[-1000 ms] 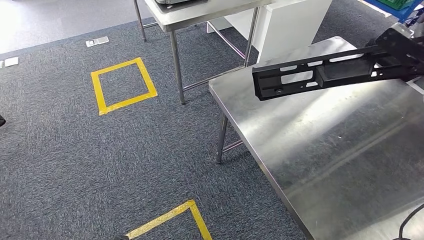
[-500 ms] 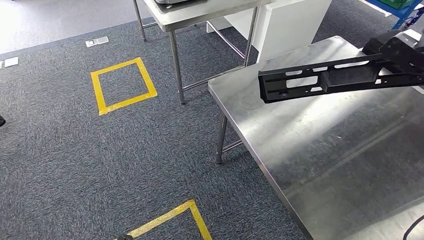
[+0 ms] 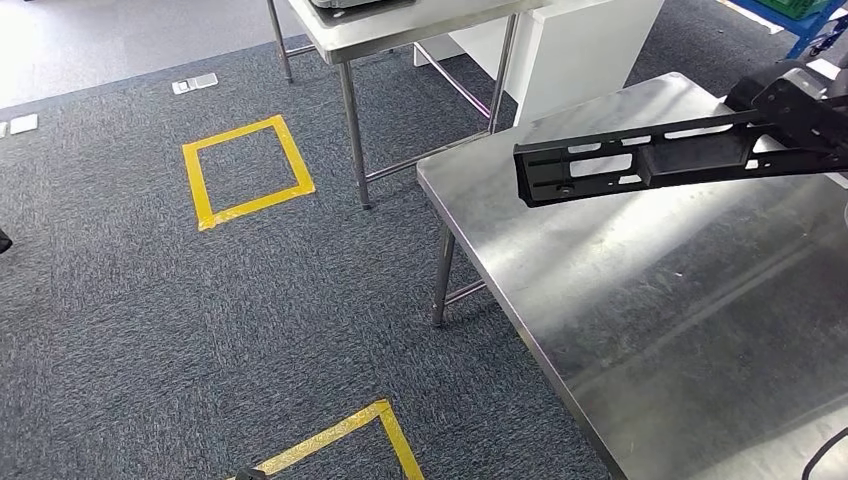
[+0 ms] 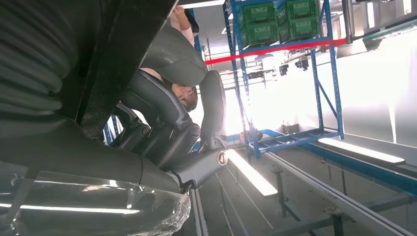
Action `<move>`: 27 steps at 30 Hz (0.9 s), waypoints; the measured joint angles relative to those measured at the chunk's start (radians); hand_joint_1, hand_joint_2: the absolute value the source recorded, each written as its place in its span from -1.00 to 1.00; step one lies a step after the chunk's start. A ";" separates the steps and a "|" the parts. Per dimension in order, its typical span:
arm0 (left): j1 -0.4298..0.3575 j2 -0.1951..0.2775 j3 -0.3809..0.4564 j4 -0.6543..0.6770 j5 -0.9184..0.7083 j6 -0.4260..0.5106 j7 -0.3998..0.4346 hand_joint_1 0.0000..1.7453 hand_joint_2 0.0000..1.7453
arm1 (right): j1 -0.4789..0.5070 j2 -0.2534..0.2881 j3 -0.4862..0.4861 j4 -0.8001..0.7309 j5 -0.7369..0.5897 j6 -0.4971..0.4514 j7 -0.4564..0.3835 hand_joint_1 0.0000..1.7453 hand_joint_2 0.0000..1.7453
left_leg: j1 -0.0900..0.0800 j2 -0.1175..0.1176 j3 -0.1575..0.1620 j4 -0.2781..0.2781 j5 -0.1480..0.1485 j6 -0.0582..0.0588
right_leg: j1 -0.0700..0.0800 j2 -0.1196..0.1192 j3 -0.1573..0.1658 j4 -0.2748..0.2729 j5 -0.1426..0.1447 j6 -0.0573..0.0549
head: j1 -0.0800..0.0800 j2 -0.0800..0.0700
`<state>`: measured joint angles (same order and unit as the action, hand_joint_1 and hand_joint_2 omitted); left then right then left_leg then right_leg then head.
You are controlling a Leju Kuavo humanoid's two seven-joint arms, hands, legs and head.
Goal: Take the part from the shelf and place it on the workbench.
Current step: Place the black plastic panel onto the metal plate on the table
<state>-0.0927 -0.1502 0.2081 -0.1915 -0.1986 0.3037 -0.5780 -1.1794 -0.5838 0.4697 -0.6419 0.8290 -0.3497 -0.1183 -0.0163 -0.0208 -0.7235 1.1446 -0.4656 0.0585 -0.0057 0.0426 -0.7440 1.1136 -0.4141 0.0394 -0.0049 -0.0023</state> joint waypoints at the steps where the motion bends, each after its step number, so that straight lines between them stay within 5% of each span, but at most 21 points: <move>1: 0.000 0.000 0.000 0.000 0.000 0.000 0.000 -1.00 1.00 | 0.001 0.000 0.000 0.000 0.000 0.000 0.000 1.00 1.00 | 0.000 0.000 0.000 0.000 0.000 0.000 | 0.000 0.000 0.000 0.000 0.000 0.000 | 0.000 0.000; 27: -0.011 0.002 -0.001 0.000 -0.033 -0.019 0.147 -1.00 1.00 | 0.019 0.048 -0.022 0.017 0.043 -0.010 0.001 1.00 1.00 | -0.003 -0.001 0.000 0.001 0.000 0.001 | -0.006 0.000 0.003 -0.002 0.002 0.002 | 0.000 0.000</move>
<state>-0.1034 -0.1486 0.2075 -0.1915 -0.2319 0.2850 -0.4309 -1.1603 -0.5356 0.4481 -0.6246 0.8720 -0.3597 -0.1175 -0.0197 -0.0213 -0.7238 1.1454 -0.4658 0.0599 -0.0118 0.0427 -0.7413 1.1114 -0.4125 0.0419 -0.0050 -0.0023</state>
